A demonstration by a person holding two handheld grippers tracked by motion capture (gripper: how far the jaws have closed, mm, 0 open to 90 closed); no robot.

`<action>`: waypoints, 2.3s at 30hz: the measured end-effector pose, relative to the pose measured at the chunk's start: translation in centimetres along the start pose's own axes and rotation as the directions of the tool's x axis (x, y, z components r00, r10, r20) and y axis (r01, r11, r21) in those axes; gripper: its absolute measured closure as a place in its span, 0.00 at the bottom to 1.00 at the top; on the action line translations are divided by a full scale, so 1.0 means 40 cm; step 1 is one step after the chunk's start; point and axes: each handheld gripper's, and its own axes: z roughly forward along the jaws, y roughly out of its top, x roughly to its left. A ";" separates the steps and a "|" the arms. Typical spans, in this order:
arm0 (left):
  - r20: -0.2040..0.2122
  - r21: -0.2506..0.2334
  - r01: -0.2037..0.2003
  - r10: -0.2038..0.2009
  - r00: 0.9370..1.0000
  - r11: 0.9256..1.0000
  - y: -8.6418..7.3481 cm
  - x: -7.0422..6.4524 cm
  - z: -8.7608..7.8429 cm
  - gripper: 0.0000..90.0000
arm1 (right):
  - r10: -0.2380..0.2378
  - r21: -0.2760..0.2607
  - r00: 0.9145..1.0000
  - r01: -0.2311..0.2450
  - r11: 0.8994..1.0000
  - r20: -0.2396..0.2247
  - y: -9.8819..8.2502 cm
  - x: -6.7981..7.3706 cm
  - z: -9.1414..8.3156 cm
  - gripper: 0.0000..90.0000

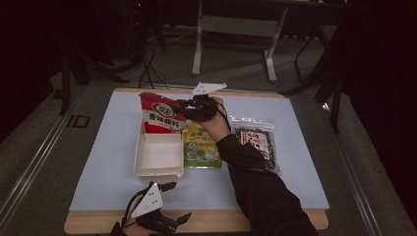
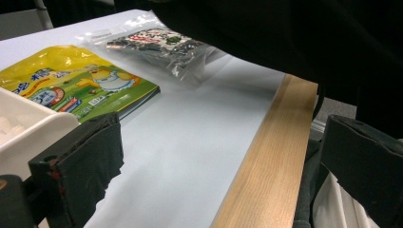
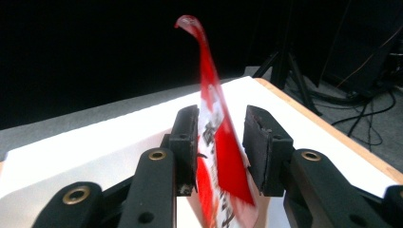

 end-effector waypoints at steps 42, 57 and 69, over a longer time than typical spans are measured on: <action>0.030 0.028 -0.001 0.000 1.000 1.000 -0.001 0.006 0.043 0.02 | 0.155 0.091 0.880 -0.217 0.972 0.449 -0.337 -0.209 -0.566 0.70; 0.036 0.035 -0.001 0.000 0.999 0.999 -0.002 0.008 0.049 0.02 | 0.189 0.128 0.835 -0.293 0.948 0.516 -0.436 -0.270 -0.535 0.84; 0.032 0.044 0.003 -0.004 0.999 0.999 -0.005 0.010 0.052 0.02 | 0.168 0.168 0.754 -0.348 0.922 0.636 -0.457 -0.364 -0.537 0.98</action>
